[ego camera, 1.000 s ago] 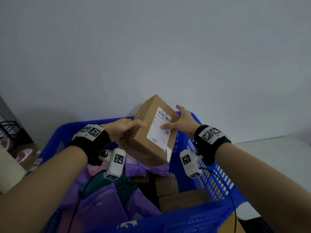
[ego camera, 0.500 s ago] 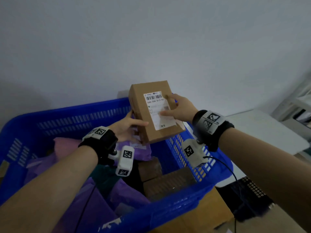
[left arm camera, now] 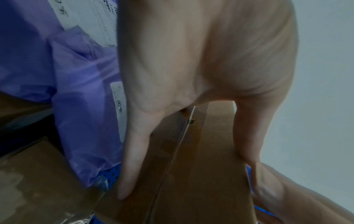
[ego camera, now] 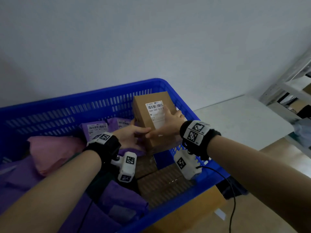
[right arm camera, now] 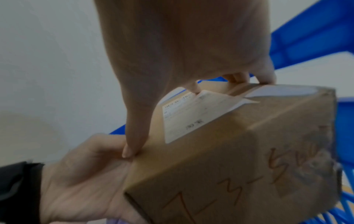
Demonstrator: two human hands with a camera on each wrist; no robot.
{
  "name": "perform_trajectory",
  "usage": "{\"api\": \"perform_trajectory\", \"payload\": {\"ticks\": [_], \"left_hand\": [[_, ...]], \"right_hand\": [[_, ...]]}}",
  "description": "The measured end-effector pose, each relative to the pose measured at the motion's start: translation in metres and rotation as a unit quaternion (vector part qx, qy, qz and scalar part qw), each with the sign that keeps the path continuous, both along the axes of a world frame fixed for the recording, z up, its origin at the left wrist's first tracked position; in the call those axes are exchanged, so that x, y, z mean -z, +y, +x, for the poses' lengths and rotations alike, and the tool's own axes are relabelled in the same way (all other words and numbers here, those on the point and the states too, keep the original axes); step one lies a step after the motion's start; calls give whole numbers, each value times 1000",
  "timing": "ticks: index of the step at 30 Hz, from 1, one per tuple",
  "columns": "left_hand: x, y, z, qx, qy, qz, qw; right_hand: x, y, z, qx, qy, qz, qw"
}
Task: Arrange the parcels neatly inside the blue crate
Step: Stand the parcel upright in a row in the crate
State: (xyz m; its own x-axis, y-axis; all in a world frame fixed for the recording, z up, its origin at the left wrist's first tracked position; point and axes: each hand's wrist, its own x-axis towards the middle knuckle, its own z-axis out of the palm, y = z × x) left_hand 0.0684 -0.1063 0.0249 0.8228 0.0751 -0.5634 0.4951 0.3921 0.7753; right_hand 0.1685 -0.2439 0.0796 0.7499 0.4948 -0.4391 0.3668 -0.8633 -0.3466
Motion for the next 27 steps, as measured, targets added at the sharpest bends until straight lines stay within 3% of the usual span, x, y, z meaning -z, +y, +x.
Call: {"api": "perform_trajectory", "payload": {"ticks": [11,27], "left_hand": [[19,4,12,-14,45,-42,998],[32,12,22,-37,57,-40,997]], "right_hand": [[22,29,4,37,-12,-21,999],[34,51,14,-58,-86,-53,993]]}}
